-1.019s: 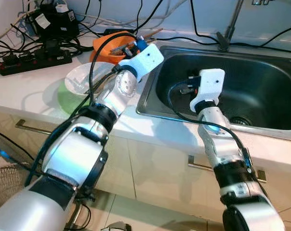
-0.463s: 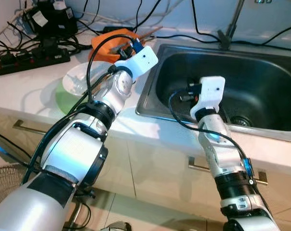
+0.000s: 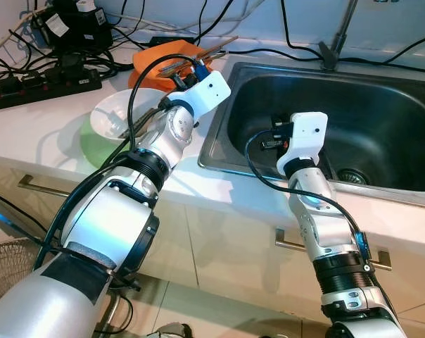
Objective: Kitchen organization
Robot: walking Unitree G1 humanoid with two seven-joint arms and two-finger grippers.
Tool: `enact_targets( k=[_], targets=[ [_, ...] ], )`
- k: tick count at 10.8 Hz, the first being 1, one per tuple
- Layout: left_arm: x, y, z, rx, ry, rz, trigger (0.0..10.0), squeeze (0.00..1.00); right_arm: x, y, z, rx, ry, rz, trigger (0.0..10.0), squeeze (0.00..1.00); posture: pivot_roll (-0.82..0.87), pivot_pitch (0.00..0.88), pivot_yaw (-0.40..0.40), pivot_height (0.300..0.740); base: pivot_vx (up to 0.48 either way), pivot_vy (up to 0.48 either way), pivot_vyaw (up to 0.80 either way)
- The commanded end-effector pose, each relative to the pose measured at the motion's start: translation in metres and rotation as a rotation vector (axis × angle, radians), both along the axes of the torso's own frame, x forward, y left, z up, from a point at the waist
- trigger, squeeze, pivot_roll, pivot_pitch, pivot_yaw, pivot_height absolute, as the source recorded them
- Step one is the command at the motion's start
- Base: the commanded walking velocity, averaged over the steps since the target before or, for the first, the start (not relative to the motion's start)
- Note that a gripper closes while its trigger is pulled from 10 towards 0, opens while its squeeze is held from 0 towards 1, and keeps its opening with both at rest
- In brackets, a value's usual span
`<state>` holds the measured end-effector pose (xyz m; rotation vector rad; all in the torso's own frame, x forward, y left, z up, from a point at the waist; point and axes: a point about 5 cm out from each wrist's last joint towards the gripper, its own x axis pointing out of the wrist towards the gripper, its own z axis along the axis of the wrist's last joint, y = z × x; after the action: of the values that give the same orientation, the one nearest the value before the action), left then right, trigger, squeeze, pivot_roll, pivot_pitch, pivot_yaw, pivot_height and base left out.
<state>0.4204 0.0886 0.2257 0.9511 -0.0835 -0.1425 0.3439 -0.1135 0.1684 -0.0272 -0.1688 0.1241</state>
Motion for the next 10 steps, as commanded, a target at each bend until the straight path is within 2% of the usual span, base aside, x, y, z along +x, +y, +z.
enact_targets(
  k=[1,5,7,8,10],
  targets=[
    [0.0,-0.001,0.001,0.006,0.005,-0.006,0.0,0.0,-0.002,0.001,0.003,0.0,-0.006,-0.001,10.0,0.0,-0.04,0.09,0.049,0.74,0.0,0.0,0.0],
    [0.0,-0.001,0.001,0.001,-0.002,-0.006,0.0,0.0,-0.002,0.0,0.002,0.003,-0.005,-0.01,10.0,0.0,-0.04,0.085,0.051,0.74,0.0,0.0,0.0],
    [0.001,-0.003,0.011,-0.068,-0.035,-0.007,0.0,0.0,0.0,0.001,0.004,0.003,-0.008,-0.008,10.0,0.0,-0.04,0.081,0.049,0.74,0.0,0.0,0.0],
    [0.002,-0.005,0.022,-0.149,-0.056,-0.02,9.6,0.0,0.001,0.002,0.005,0.003,-0.011,-0.006,10.0,0.0,-0.03,0.075,0.048,0.74,0.0,0.0,0.0],
    [0.003,-0.008,0.043,-0.29,-0.079,-0.059,10.0,0.0,0.004,0.002,0.007,0.001,-0.018,-0.002,10.0,0.0,-0.03,0.064,0.047,0.74,0.0,0.0,0.0]
  ],
)
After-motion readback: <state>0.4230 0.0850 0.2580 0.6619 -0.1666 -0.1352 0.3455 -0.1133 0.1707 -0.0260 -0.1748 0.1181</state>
